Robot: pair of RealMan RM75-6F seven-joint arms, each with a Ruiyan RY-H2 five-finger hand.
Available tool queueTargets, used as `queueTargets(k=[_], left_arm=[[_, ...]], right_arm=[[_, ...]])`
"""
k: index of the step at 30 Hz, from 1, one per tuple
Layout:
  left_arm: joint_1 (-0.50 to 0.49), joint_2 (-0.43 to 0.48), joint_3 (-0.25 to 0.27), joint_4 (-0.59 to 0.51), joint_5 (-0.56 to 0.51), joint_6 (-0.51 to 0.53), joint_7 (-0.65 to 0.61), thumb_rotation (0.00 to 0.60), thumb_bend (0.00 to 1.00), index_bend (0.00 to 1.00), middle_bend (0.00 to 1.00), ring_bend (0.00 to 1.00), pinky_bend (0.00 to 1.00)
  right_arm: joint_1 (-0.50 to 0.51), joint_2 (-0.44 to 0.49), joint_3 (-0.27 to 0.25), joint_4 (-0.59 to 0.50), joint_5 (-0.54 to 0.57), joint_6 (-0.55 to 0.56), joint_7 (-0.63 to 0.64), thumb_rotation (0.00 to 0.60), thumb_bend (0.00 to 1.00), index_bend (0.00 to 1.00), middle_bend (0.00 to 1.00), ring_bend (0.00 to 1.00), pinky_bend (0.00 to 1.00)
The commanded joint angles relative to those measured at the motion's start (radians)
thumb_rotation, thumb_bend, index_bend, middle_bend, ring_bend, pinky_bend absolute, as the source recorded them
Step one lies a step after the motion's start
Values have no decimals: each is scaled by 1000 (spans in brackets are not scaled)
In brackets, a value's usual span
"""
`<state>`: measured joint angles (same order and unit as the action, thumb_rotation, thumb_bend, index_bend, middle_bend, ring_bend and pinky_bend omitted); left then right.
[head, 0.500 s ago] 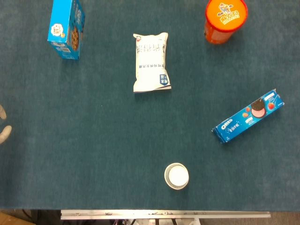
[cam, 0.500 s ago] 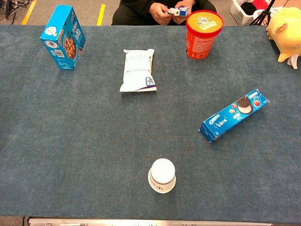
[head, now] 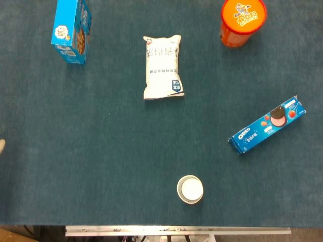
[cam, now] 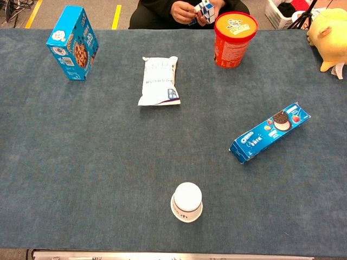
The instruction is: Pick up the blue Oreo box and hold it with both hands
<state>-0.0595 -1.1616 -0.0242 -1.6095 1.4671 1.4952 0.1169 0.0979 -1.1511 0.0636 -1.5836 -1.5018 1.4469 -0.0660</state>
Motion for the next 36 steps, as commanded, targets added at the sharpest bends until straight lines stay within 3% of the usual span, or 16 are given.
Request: queueTargets(k=[1,10,12,19,22,36], left_arm=[[0,0,6,-1,8,-2,5,600,187,559,550,362,504],[-3,-9,4,1,4,-13,1,600,187,559,551,363,504],[-3,-8,3,-2,8,-9,3,600,187,559,551,363,504],[-6,2,0,-13,7,-13,8,600,187,559,551,363,504],[-4,3,2,-16,9,-10,11,600,187,559,551,363,504],[12,27,9,-28,-4,-5,15,600,187,559,552,363,504]], right_arm=[[-6,16,-2,-17,-15,16,-4,600,0,494,417,383,448],[36,47,-14,-22,-59,-38,-30,600,0,494,417,377,448],[56,59,-22,-35,-47,-88,-94,600,0,483,390,318,448],[133,88,-27,-123,81,-288,-316,600,0,244,225,138,374],[162,70,-19,-126,118,-327,-374,600,0,188,175,85,323],[286,-36,3,-63,208,-468,-438,600,0,177,164,68,307]])
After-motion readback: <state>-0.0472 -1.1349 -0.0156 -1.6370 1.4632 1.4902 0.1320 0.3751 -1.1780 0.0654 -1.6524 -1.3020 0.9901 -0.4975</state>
